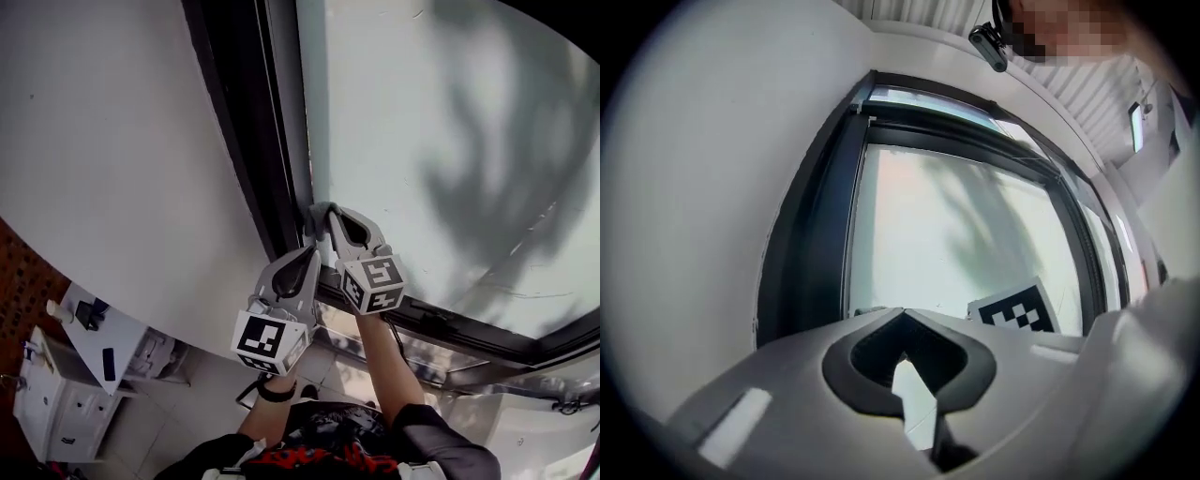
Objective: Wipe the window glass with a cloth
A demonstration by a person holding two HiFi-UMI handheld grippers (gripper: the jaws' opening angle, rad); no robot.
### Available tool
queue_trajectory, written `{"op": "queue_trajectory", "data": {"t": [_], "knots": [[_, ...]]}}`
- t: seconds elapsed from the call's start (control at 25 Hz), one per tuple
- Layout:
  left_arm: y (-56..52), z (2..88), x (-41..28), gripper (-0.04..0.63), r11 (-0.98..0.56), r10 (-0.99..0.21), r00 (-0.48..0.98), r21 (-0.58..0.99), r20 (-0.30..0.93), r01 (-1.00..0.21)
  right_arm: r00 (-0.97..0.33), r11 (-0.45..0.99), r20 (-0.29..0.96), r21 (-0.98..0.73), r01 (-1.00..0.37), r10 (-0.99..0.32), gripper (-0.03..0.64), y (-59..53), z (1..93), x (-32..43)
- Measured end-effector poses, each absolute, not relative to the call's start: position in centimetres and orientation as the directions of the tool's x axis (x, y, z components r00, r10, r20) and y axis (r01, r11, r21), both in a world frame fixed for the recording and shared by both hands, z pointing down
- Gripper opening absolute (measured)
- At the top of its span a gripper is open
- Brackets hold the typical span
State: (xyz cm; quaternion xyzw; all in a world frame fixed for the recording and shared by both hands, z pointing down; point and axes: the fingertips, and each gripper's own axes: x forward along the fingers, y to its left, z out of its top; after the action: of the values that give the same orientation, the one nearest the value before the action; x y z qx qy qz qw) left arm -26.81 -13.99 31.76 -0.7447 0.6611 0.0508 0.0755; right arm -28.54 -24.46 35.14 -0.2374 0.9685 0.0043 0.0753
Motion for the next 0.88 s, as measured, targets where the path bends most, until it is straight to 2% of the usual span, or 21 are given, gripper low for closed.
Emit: {"op": "queue_trajectory", "data": {"t": [0.16, 0.32, 0.52, 0.72, 0.88], "knots": [[-16.4, 33.4, -23.4, -0.020, -0.205, -0.965, 0.208, -0.033, -0.160, -0.978, -0.813, 0.826, -0.172, -0.009, -0.563, -0.556, 0.018, -26.5, 36.0, -21.9], [-20.2, 35.2, -16.8, -0.020, -0.350, -0.927, 0.353, -0.043, -0.125, -0.936, -0.730, 0.743, -0.183, -0.007, -0.669, -0.659, 0.018, -28.0, 37.0, -12.8], [-23.8, 35.0, -7.7, -0.020, -0.486, -0.864, 0.490, -0.059, -0.114, -0.872, -0.570, 0.599, -0.251, -0.052, -0.799, -0.782, 0.018, -29.8, 35.5, 0.8], [-25.2, 35.7, 1.8, -0.020, -0.594, -0.797, 0.599, -0.070, -0.077, -0.801, -0.438, 0.491, -0.314, -0.116, -0.863, -0.843, 0.018, -30.6, 35.2, 15.3], [-26.1, 35.7, 7.1, -0.020, -0.633, -0.766, 0.640, -0.105, -0.063, -0.767, -0.268, 0.331, -0.296, -0.187, -0.925, -0.917, 0.018, -31.4, 36.7, 27.5]]}}
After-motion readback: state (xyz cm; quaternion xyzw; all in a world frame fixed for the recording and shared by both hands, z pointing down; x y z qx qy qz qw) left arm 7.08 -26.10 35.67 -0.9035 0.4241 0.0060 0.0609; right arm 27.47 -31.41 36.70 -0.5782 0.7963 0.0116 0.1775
